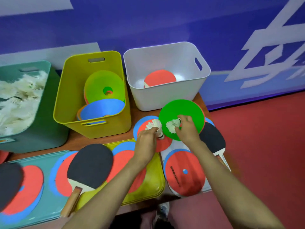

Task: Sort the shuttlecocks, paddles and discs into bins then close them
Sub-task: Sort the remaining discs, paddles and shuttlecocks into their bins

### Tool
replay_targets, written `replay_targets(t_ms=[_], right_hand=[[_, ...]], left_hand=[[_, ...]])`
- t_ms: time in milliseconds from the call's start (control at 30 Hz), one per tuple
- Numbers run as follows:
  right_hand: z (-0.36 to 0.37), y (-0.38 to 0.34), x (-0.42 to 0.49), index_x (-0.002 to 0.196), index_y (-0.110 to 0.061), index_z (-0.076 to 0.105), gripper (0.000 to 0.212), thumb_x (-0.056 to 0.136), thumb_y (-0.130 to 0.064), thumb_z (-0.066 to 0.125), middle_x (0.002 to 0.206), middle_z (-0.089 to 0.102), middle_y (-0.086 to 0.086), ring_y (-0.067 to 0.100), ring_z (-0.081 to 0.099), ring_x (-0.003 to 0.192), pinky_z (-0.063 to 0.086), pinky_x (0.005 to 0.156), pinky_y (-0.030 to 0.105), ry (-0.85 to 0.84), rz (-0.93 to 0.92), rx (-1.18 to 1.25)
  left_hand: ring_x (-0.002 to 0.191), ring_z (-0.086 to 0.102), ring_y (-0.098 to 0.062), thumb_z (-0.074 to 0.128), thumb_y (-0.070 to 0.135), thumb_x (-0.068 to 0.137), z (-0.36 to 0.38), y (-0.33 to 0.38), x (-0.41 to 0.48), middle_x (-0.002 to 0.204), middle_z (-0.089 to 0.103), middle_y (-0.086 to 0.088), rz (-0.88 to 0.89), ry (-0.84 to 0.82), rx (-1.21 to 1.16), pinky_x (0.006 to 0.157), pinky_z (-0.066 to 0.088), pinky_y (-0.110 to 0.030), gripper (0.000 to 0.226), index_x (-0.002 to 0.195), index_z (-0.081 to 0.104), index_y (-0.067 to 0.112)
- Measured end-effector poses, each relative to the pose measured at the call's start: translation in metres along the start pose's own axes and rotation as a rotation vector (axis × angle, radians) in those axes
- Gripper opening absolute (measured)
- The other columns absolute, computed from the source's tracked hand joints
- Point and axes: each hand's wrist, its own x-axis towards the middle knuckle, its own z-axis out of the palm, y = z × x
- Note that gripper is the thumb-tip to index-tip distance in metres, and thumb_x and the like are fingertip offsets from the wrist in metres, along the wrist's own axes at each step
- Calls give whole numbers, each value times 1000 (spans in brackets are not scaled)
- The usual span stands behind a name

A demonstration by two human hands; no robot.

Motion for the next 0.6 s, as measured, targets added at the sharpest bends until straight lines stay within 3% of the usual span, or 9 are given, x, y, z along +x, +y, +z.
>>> replay_targets(t_ms=[133,267,433,533,600], right_hand=[[11,1,22,138,-8,39,54,86,-1,50,133,38,21,38,47,117,38,99,38,-159,34,-47],[13,0,26,129,-4,47,47,84,9,40,129,43,20,40,51,108,40,90,40,-111,50,-125],[-12,-27,9,118,-9,63,45,81,9,43,121,54,18,35,54,106,41,89,34,-50,-96,-20],[-27,-60,-14,118,-9,62,45,81,9,44,118,56,19,31,54,107,36,89,27,-153,-252,76],[-33,-85,-32,117,-8,57,40,81,7,49,110,61,16,29,56,100,36,81,26,-221,-325,133]], left_hand=[[83,61,-36,50,6,86,10,1,2,87,69,-18,-41,0,33,68,48,-42,19,100,62,11],[91,61,-35,49,11,92,8,-2,-2,97,68,-16,-101,35,0,66,45,-37,21,109,59,15],[89,62,-37,48,13,93,-12,-6,-13,98,68,-18,-76,148,-22,66,45,-37,20,108,61,10],[78,62,-37,43,21,90,-37,-16,-28,85,68,-15,-49,201,-46,63,47,-41,22,95,62,11],[74,63,-29,44,23,90,-59,-25,-43,80,69,-6,-44,250,-55,64,48,-40,21,92,63,14]])
